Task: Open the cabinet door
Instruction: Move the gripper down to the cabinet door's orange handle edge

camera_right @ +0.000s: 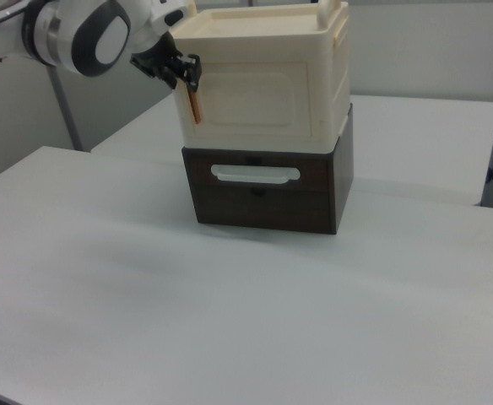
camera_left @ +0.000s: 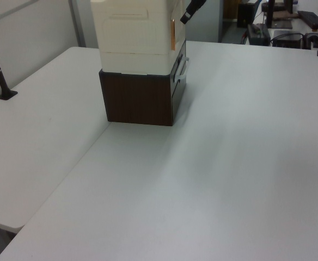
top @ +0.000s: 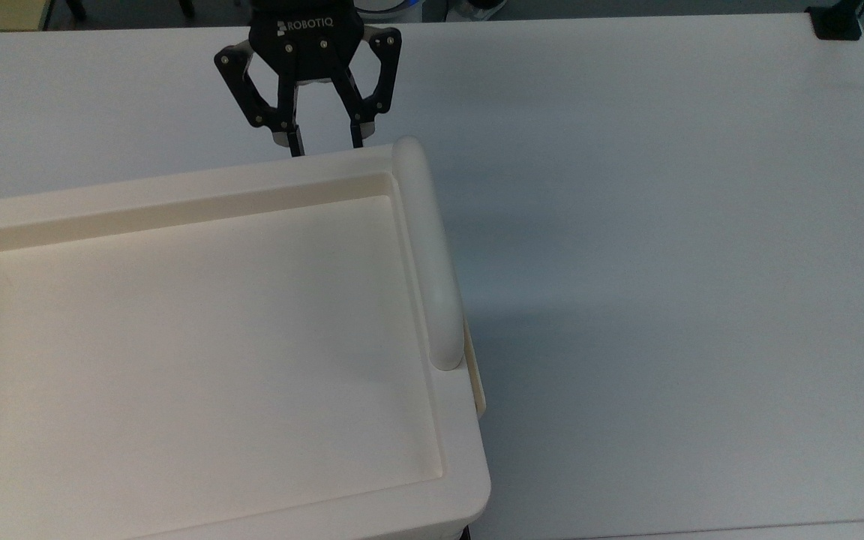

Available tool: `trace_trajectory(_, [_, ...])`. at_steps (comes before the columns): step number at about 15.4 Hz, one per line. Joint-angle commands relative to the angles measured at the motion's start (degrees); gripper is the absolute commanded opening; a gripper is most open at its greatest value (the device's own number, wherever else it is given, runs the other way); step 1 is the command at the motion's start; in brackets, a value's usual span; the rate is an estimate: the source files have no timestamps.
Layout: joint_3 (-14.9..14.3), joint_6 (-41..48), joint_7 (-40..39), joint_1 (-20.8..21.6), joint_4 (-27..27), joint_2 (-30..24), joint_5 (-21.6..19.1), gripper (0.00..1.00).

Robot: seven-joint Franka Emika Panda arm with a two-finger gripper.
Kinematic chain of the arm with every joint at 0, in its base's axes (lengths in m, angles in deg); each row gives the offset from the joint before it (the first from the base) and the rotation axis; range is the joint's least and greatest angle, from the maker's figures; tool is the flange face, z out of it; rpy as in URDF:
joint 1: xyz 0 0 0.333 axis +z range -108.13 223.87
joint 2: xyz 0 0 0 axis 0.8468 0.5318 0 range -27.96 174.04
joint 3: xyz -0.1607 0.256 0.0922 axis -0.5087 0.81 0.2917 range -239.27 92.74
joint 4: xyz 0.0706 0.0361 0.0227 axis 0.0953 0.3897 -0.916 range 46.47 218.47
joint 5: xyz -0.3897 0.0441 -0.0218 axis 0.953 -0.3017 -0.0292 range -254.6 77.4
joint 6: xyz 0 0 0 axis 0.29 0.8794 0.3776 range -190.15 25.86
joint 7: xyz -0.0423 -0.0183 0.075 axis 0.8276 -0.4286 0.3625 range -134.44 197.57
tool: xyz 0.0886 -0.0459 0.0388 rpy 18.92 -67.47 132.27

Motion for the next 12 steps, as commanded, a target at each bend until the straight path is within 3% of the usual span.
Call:
trace_trajectory(1, [-0.4, -4.6, 0.3, 1.2, -0.2, 1.6, -1.2, 0.47])
trace_trajectory(9, [-0.2, -11.4, 3.1, 1.6, -0.2, 4.2, -0.8, 0.46])
trace_trajectory(12, [-0.2, -11.5, 3.1, 1.6, -0.3, 4.3, -0.7, 0.22])
